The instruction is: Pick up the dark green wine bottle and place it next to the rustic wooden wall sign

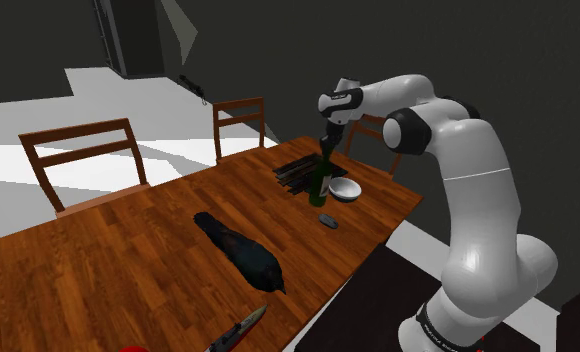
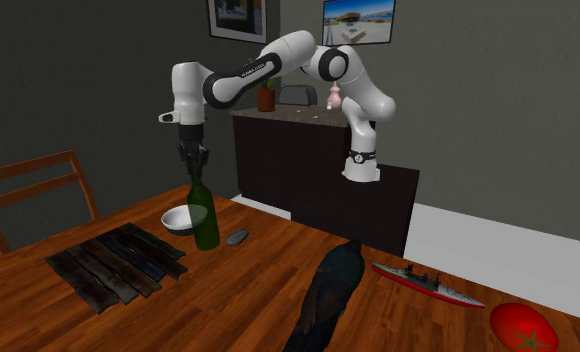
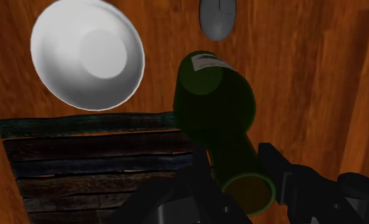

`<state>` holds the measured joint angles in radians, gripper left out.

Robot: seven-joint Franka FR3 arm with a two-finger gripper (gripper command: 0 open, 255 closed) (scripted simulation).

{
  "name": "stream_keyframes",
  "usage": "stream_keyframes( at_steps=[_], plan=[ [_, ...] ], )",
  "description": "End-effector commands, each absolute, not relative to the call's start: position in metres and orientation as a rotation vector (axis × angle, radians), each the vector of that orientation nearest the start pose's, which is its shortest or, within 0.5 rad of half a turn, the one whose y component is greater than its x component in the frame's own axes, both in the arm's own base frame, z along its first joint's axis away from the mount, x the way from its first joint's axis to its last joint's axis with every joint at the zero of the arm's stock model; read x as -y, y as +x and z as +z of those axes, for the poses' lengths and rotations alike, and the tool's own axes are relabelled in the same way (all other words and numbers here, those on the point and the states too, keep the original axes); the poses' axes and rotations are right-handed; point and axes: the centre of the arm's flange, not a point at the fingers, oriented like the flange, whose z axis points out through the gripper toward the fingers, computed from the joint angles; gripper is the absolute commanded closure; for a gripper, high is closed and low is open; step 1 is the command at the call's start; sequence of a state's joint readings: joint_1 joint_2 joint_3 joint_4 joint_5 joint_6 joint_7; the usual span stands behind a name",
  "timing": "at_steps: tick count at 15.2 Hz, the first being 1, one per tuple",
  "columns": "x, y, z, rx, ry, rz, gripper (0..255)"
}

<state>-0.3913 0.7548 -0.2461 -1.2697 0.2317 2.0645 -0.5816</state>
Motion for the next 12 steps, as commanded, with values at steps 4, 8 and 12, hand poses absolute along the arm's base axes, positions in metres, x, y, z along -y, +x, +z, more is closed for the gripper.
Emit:
stream_keyframes(
  at_steps=[4,8,12],
  plan=[
    [0.399,0.637,0.296,-0.141,-3.138,-0.119,255],
    [0.399,0.637,0.296,-0.141,-3.138,-0.119,255],
    [0.399,0.637,0.296,-0.141,-3.138,-0.119,255]
  ],
)
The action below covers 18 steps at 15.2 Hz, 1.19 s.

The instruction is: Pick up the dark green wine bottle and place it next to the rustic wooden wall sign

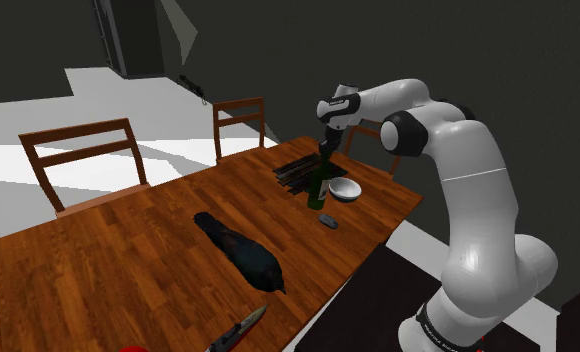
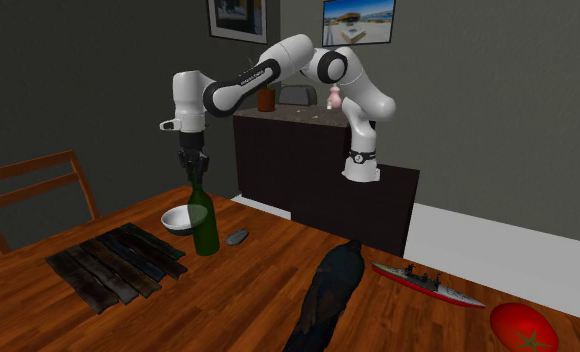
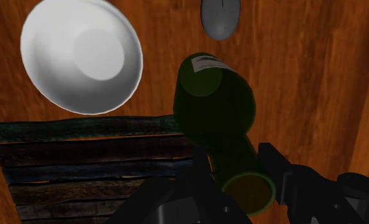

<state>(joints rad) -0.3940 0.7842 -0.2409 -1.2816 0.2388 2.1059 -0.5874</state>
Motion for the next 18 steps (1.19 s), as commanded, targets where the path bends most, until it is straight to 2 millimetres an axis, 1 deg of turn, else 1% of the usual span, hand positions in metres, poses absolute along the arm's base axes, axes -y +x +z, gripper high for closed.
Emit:
stream_keyframes(
  at_steps=[1,6,9,10,18],
  plan=[
    [0.399,0.638,0.296,-0.141,-3.138,-0.119,0],
    [0.399,0.637,0.296,-0.141,-3.138,-0.119,0],
    [0.399,0.634,0.336,-0.141,-3.138,-0.119,0],
    [0.399,0.634,0.346,-0.141,-3.138,-0.119,0],
    [0.399,0.634,0.346,-0.141,-3.138,-0.119,0]
  ],
)
